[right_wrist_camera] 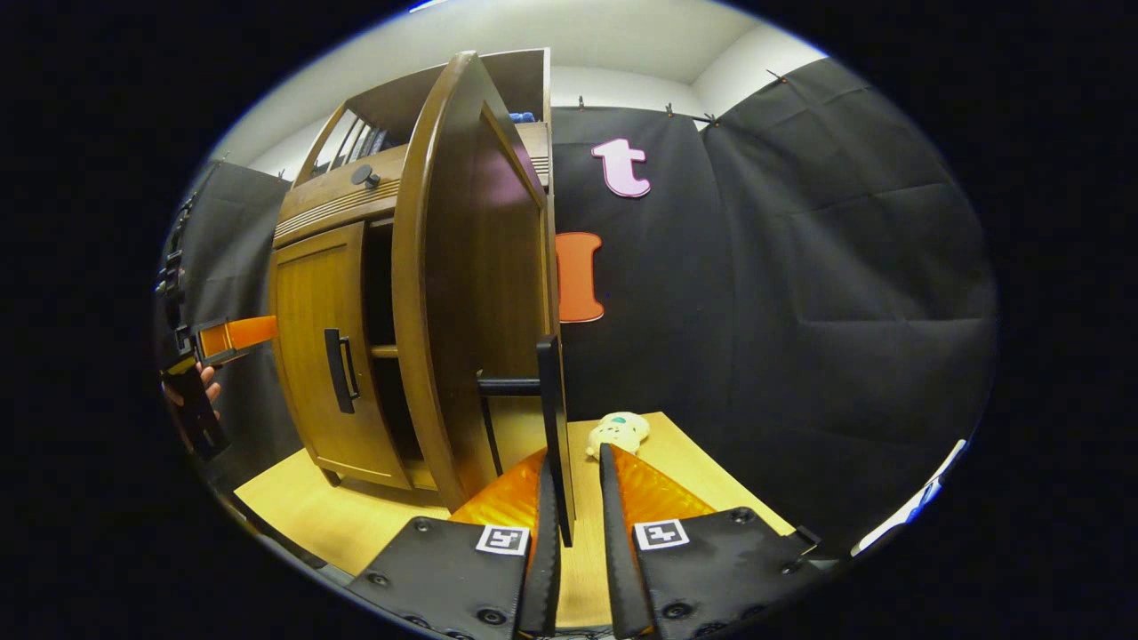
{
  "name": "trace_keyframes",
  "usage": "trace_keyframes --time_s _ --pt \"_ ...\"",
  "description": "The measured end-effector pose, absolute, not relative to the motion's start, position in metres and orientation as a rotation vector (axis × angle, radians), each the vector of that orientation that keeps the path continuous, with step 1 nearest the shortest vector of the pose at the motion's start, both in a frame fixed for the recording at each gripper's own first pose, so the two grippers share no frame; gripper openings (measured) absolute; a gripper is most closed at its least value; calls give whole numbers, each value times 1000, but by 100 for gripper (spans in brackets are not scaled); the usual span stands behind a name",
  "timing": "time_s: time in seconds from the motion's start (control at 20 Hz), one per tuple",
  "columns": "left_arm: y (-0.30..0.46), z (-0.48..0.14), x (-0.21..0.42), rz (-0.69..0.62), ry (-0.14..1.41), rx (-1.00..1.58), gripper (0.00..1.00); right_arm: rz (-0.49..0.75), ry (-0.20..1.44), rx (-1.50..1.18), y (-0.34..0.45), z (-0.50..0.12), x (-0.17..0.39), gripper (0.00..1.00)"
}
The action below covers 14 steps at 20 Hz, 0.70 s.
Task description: Open the right door of the double-door shoe cabinet with the right hand, and open the left door with the left hand.
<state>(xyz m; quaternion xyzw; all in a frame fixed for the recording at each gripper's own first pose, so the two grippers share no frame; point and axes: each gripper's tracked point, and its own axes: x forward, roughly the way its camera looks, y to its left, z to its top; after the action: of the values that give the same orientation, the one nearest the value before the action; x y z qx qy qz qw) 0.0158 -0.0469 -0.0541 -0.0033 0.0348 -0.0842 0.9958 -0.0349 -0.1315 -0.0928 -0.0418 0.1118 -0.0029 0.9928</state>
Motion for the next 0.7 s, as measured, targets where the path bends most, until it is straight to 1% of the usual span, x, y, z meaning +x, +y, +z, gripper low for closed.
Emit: trace_keyframes --time_s 0.1,0.15,0.2,0.4,0.45,0.5,0.55,0.6,0.65,0.7 --pt "-45 -54 15 -165 69 -8 97 23 229 -76 -139 -93 -35 30" --pt "-44 -53 15 -163 69 -9 96 36 229 -72 -144 -92 -35 19" --pt "-43 -53 14 -162 69 -11 94 47 231 -67 -147 -91 -34 30" --pt "-37 -51 12 -154 70 -10 94 60 231 -84 -146 -92 -34 30" --pt "-35 -51 12 -152 71 -10 92 59 230 -85 -145 -92 -34 35" --pt "-34 -52 12 -151 72 -11 90 57 229 -83 -144 -92 -35 30" --pt "-34 -53 10 -151 72 -13 94 56 230 -82 -145 -92 -35 30" --pt "-32 -52 10 -150 72 -12 91 52 238 -82 -146 -93 -38 30" --pt "-31 -51 9 -149 70 -9 91 39 247 -79 -148 -95 -41 25" --pt "-28 -51 9 -145 68 -8 91 18 250 -78 -151 -95 -47 30"
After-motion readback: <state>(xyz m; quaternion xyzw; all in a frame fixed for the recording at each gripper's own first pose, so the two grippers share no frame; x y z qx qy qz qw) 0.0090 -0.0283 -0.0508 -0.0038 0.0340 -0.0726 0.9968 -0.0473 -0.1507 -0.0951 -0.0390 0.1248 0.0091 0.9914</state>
